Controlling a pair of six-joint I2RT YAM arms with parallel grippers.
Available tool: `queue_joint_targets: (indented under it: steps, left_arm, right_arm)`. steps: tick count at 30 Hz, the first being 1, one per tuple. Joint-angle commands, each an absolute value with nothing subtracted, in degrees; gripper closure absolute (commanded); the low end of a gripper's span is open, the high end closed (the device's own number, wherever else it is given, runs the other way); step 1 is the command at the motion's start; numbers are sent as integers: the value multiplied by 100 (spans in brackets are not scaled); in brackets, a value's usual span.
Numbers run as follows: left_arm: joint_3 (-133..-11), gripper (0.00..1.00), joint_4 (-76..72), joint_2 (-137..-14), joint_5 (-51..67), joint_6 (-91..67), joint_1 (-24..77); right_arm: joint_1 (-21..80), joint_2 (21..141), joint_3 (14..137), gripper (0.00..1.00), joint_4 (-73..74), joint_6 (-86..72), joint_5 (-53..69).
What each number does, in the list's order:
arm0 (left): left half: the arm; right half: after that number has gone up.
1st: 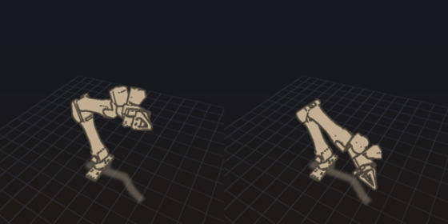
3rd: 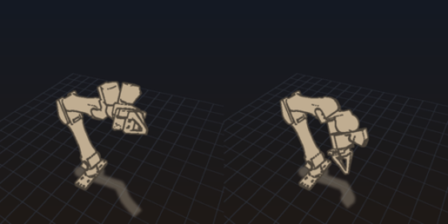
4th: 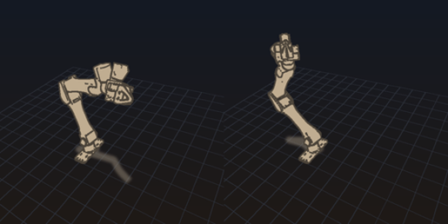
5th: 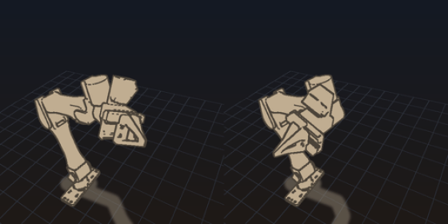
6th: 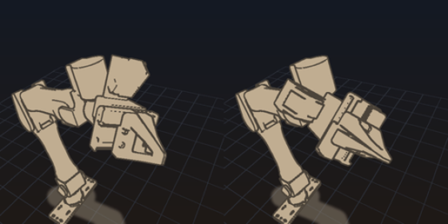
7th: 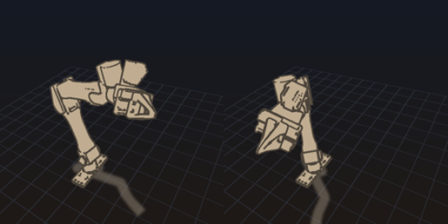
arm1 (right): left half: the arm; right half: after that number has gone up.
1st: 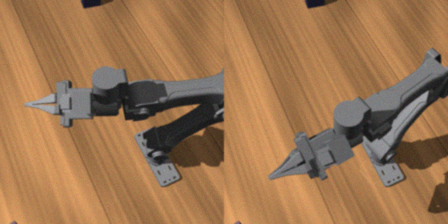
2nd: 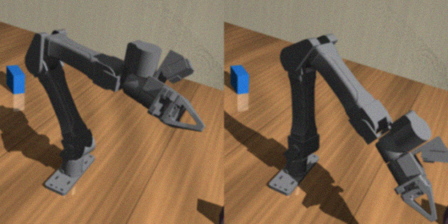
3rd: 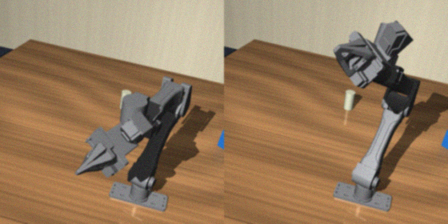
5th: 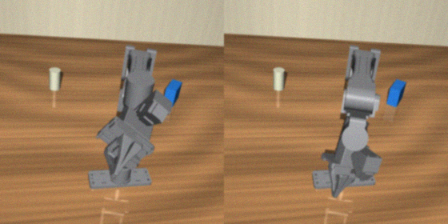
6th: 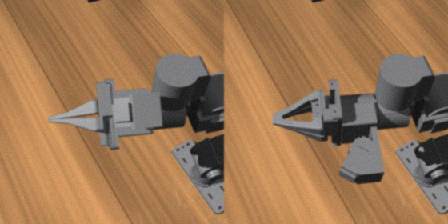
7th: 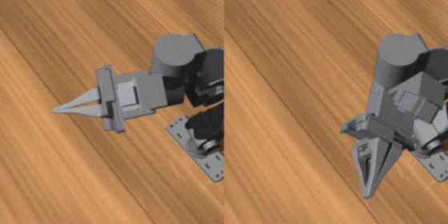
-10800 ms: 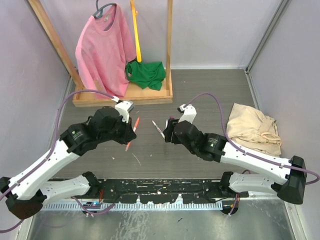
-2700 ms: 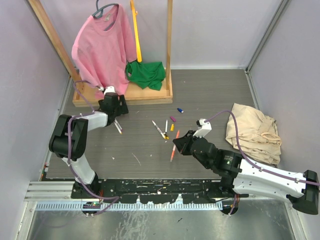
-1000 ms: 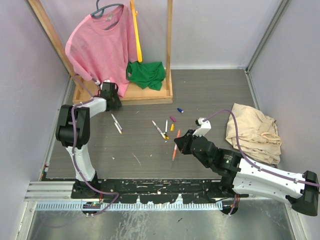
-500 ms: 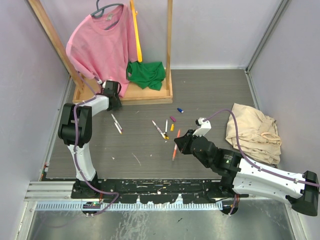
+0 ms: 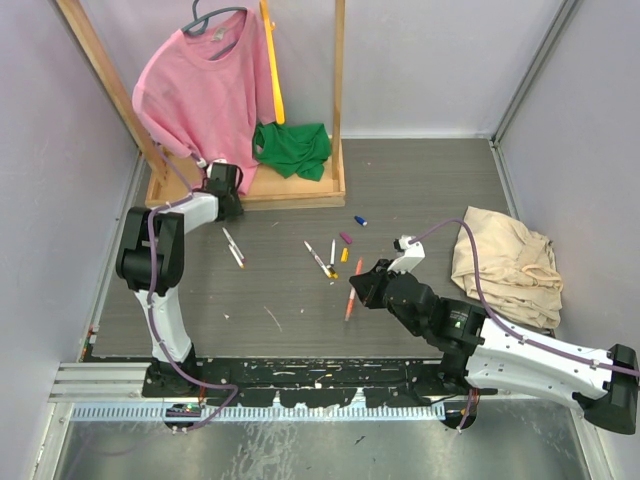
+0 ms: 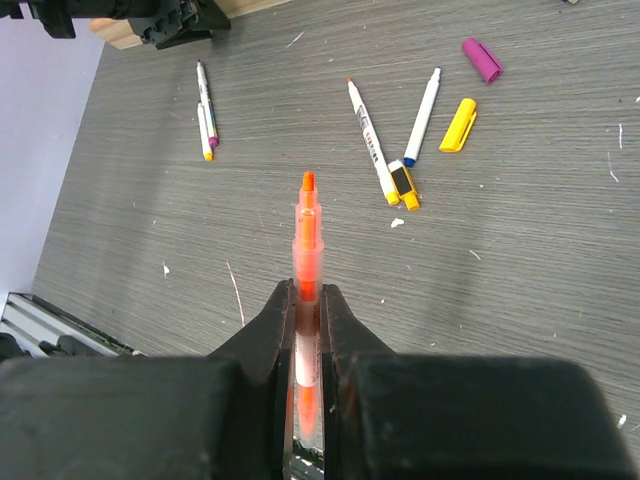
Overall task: Insert the pens into the pen caps
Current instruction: Move the pen cap to the center of the board.
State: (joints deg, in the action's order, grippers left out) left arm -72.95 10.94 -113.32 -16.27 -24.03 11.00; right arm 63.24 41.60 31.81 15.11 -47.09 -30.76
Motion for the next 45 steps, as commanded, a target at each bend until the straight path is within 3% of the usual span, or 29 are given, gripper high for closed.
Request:
queue_joint_targets:
  steps: [1, 15, 21, 24, 45]
  left_arm:
    - [-7069, 65, 524, -11158, -1296, -2250, 1213]
    - [-6660, 61, 422, -10784, -1504, -2031, 1592]
    - [-6529, 42, 452, -10674, -1605, -2145, 1412]
    - [-6548, 38, 435, -10681, -1571, -2264, 1308]
    - [-7521, 34, 943, -11459, -1759, -2486, 1134]
  right_arm:
    - [6302, 4033, 3158, 100, 1354, -4746, -3129]
    - [6292, 4008, 3114, 100, 1357, -4769, -3111]
    - [6293, 4037, 3110, 100, 1345, -4768, -3131]
    - [6284, 4056, 3121, 100, 1354, -4764, -3120]
    - [6232, 4128, 3209, 100, 1343, -4592, -3112]
